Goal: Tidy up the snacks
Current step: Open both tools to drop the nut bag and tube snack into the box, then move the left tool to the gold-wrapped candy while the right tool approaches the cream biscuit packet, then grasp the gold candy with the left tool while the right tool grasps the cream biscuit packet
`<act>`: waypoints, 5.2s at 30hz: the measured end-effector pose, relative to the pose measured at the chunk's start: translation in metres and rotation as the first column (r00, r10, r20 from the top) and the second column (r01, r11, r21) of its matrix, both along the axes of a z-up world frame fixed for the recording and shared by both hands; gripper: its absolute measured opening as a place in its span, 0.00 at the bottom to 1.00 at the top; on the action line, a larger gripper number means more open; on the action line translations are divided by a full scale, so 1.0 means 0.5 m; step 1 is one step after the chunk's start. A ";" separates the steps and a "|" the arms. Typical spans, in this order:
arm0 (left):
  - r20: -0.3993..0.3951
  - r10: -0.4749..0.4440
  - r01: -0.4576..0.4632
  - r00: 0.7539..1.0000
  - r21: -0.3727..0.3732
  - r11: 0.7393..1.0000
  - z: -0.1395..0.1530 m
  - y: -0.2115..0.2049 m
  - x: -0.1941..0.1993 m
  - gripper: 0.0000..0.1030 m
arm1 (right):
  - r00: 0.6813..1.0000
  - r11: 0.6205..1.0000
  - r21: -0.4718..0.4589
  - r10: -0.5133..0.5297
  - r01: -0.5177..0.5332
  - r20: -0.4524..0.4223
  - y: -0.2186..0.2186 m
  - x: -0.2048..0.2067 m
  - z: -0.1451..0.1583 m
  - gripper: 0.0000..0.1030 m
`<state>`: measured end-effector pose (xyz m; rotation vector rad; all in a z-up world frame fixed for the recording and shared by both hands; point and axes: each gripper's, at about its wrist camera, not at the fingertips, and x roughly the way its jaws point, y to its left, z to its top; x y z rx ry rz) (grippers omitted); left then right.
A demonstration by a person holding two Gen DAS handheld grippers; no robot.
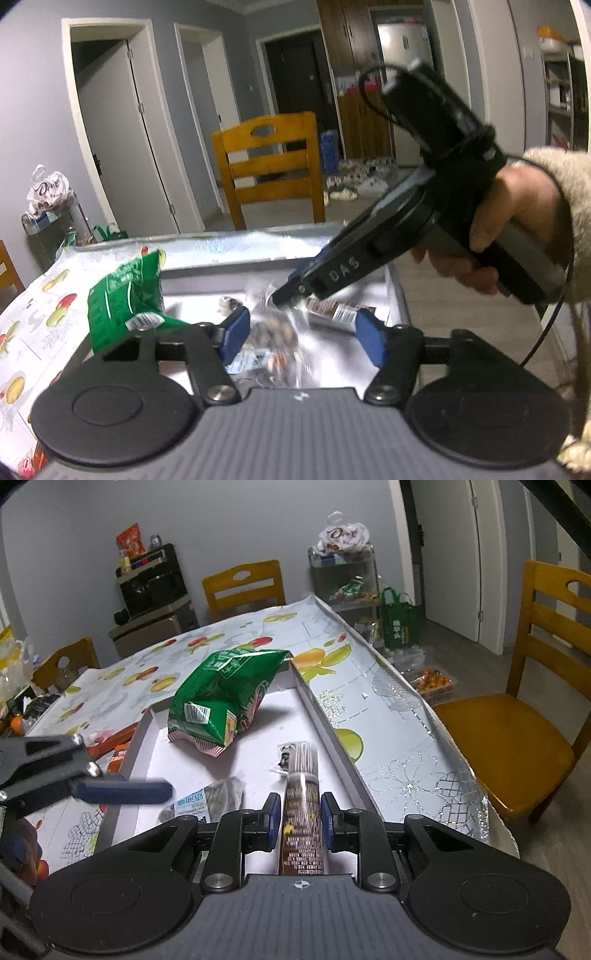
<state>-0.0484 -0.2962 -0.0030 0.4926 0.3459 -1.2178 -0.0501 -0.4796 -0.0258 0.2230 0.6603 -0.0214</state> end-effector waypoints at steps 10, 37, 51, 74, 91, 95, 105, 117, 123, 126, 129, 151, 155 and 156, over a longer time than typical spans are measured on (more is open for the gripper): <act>-0.084 0.059 -0.068 0.995 -0.111 0.991 0.047 0.066 0.011 0.87 | 0.998 1.000 -0.005 -0.009 0.009 0.068 0.034 -0.023 0.042 0.64; -0.137 0.591 -0.606 0.795 -0.217 0.765 0.105 0.555 0.033 0.99 | 0.960 0.972 -0.044 0.234 -0.230 0.152 0.348 0.036 0.120 0.94; -0.119 0.823 -0.832 0.555 -0.083 0.549 -0.005 0.684 0.132 0.99 | 0.924 0.922 -0.230 0.351 -0.311 0.154 0.517 0.083 0.082 0.99; -0.105 0.859 -0.862 0.500 0.033 0.506 -0.056 0.656 0.195 0.99 | 0.934 0.927 -0.189 0.344 -0.323 0.092 0.562 0.154 0.021 0.99; -0.252 0.852 -0.869 0.459 0.071 0.490 -0.072 0.688 0.230 0.99 | 0.933 0.907 -0.245 0.360 -0.343 0.024 0.615 0.222 -0.005 0.99; -0.248 0.856 -0.872 0.455 0.074 0.485 -0.072 0.688 0.230 0.97 | 0.931 0.909 -0.220 0.364 -0.353 0.010 0.619 0.239 -0.009 0.93; -0.255 0.856 -0.874 0.449 0.076 0.481 -0.073 0.690 0.233 0.95 | 0.911 0.883 -0.241 0.412 -0.403 -0.016 0.622 0.248 -0.028 0.65; -0.227 0.851 -0.862 0.473 0.080 0.501 -0.074 0.672 0.237 0.69 | 0.914 0.905 -0.124 0.405 -0.406 -0.034 0.600 0.193 -0.013 0.63; -0.228 0.842 -0.855 0.489 0.062 0.514 -0.072 0.672 0.232 0.40 | 0.903 0.891 -0.168 0.429 -0.422 0.004 0.601 0.166 -0.003 0.79; -0.242 0.830 -0.848 0.502 0.053 0.528 -0.070 0.674 0.230 0.28 | 0.900 0.887 -0.176 0.436 -0.426 0.018 0.603 0.160 0.000 0.83; -0.253 0.815 -0.835 0.521 0.048 0.549 -0.070 0.675 0.225 0.21 | 0.901 0.883 -0.215 0.432 -0.416 0.030 0.604 0.159 0.000 0.84; -0.278 0.758 -0.780 0.590 0.043 0.624 -0.072 0.664 0.215 0.20 | 0.902 0.884 -0.197 0.431 -0.424 -0.007 0.601 0.177 -0.030 0.57; -0.278 0.758 -0.780 0.590 0.043 0.624 -0.072 0.664 0.215 0.20 | 0.903 0.886 -0.190 0.430 -0.423 -0.006 0.596 0.176 -0.030 0.45; -0.277 0.758 -0.780 0.590 0.043 0.624 -0.072 0.664 0.215 0.20 | 0.902 0.886 -0.189 0.431 -0.424 -0.002 0.596 0.174 -0.029 0.43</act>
